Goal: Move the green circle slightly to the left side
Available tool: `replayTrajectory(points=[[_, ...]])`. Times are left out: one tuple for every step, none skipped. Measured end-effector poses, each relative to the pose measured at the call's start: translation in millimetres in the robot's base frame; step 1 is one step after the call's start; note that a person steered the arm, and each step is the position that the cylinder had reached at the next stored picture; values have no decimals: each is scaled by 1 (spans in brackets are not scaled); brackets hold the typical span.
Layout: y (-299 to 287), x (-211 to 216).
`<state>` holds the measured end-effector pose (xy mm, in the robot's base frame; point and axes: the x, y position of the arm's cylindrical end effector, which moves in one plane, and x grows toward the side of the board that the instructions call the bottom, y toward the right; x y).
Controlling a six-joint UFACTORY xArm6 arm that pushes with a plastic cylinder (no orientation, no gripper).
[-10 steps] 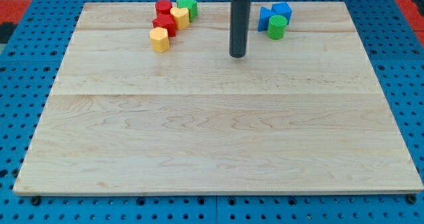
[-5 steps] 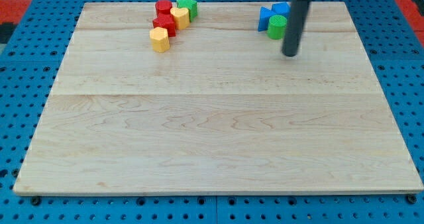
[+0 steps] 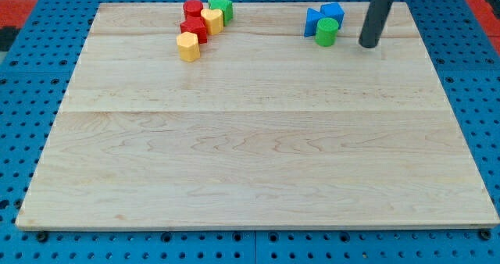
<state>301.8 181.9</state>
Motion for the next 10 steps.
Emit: replayTrajectory(points=[[-23,0],[-18,-2],[-18,-6],[-18,-13],[-57,-8],[-106,3],[-142,3],[-162,1],[-149,-36],[-146,-57]])
